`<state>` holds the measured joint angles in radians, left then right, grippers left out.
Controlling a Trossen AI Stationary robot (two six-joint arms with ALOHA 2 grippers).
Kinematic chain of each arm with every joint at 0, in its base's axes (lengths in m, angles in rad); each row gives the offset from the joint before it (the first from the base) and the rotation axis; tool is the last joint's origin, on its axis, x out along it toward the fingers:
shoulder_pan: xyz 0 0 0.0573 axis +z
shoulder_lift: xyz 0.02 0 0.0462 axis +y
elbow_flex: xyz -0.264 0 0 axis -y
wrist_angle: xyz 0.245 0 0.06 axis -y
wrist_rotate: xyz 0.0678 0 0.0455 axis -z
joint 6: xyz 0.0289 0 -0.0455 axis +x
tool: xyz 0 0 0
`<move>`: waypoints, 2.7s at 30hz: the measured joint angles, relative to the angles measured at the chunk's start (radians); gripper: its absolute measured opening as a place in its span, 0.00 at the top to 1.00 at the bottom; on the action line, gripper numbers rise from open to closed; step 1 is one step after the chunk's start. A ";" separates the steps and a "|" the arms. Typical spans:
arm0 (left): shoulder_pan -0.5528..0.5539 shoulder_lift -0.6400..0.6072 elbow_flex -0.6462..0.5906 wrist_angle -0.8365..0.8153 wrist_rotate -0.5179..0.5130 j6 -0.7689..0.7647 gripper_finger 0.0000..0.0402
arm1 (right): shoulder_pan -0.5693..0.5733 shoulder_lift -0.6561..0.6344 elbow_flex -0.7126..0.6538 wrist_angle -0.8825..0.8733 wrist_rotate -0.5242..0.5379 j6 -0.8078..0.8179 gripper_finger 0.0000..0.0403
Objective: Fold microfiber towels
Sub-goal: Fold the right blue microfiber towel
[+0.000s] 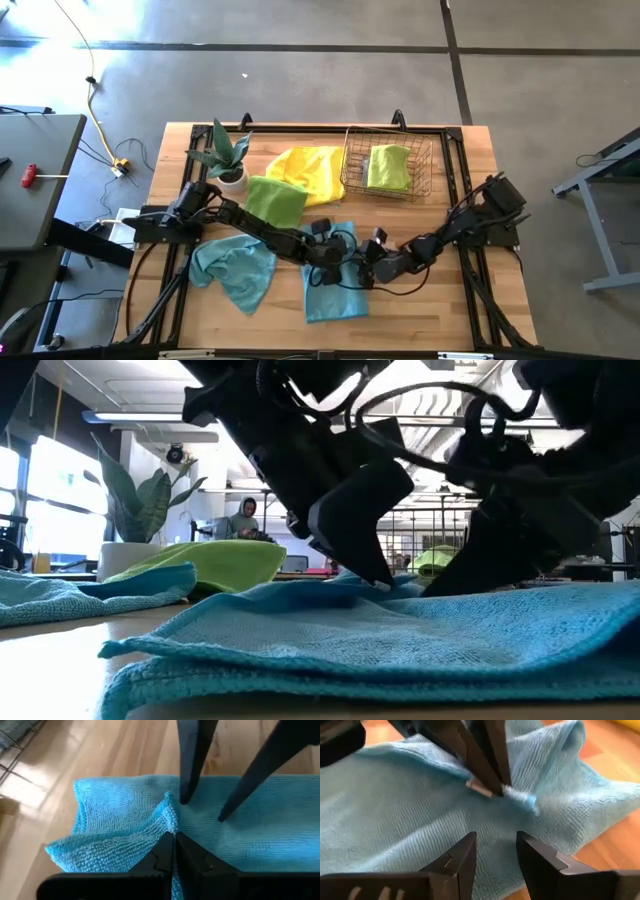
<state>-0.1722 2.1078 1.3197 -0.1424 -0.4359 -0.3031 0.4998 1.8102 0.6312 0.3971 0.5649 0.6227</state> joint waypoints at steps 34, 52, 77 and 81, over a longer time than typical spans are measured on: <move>0.006 0.001 0.000 -0.047 -0.047 0.018 0.99 | -0.002 0.005 0.000 -0.023 -0.018 0.008 0.67; -0.006 -0.094 0.001 -0.507 -0.160 -0.150 1.00 | 0.000 0.004 0.002 -0.065 -0.016 0.038 0.67; -0.022 -0.100 -0.006 -0.744 -0.246 -0.255 0.67 | 0.005 -0.021 0.001 -0.089 -0.034 -0.009 0.67; -0.016 -0.101 0.051 -0.926 -0.286 -0.376 0.66 | 0.005 -0.079 0.000 -0.093 -0.090 -0.061 0.67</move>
<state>-0.1884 2.0071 1.3707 -1.0687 -0.7217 -0.6787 0.5049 1.7316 0.6312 0.3045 0.4753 0.5617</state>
